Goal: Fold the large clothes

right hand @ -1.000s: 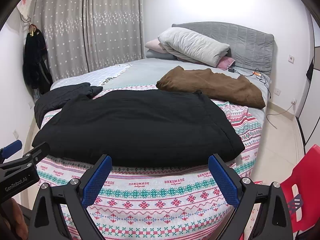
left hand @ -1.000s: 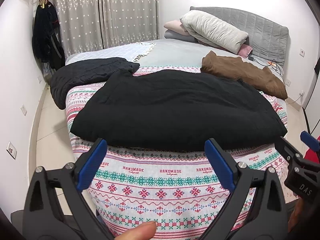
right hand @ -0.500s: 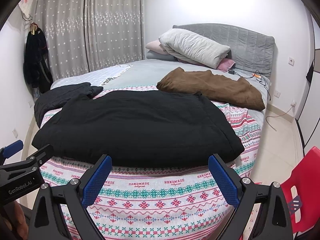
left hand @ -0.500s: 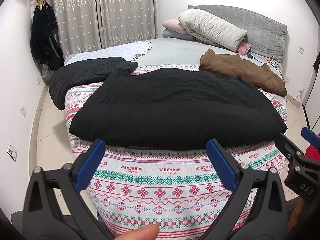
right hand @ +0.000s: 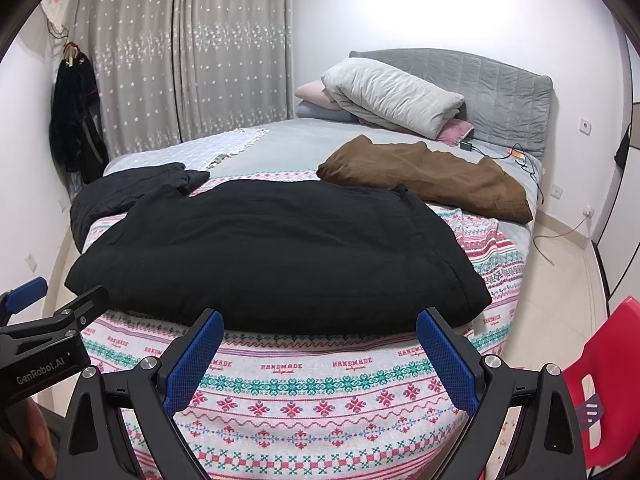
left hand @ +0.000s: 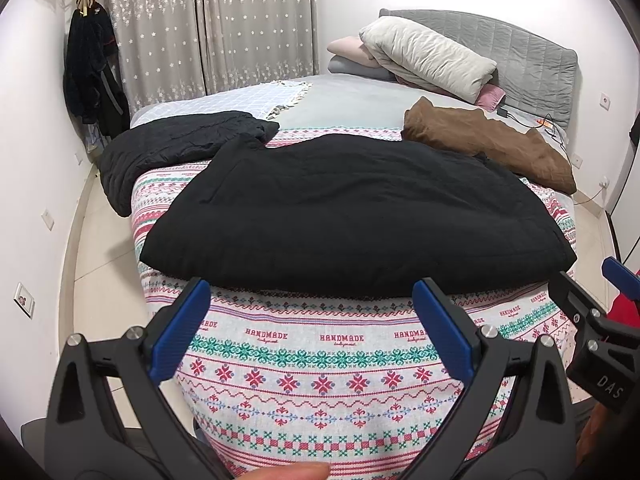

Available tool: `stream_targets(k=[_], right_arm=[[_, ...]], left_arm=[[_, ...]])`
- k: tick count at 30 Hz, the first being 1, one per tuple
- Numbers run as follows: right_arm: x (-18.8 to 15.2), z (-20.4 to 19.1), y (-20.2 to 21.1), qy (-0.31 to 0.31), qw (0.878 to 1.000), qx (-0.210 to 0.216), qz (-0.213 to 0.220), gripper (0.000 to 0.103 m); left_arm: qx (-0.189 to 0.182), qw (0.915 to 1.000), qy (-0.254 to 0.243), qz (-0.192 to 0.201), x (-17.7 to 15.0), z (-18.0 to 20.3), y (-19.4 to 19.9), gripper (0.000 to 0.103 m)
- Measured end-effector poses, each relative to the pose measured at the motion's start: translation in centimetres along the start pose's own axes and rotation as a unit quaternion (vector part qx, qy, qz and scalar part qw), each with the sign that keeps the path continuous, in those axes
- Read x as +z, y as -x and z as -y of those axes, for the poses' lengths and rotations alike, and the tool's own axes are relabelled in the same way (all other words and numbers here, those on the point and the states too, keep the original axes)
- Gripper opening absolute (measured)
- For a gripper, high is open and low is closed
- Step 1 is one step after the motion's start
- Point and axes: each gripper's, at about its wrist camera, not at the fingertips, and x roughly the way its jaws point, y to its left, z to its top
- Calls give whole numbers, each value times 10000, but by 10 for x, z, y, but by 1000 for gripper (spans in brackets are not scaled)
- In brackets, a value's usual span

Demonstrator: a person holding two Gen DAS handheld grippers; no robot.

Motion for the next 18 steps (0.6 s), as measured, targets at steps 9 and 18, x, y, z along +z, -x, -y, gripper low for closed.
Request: stream_targets(k=[9, 18], right_arm=[[0, 1, 0, 6, 10000, 26, -8, 98], [-1, 1, 0, 23, 10000, 39, -24, 98]], left_arm=[[14, 10000, 8, -31, -3, 0, 1, 101], [31, 10000, -3, -24, -3, 0, 1, 101]])
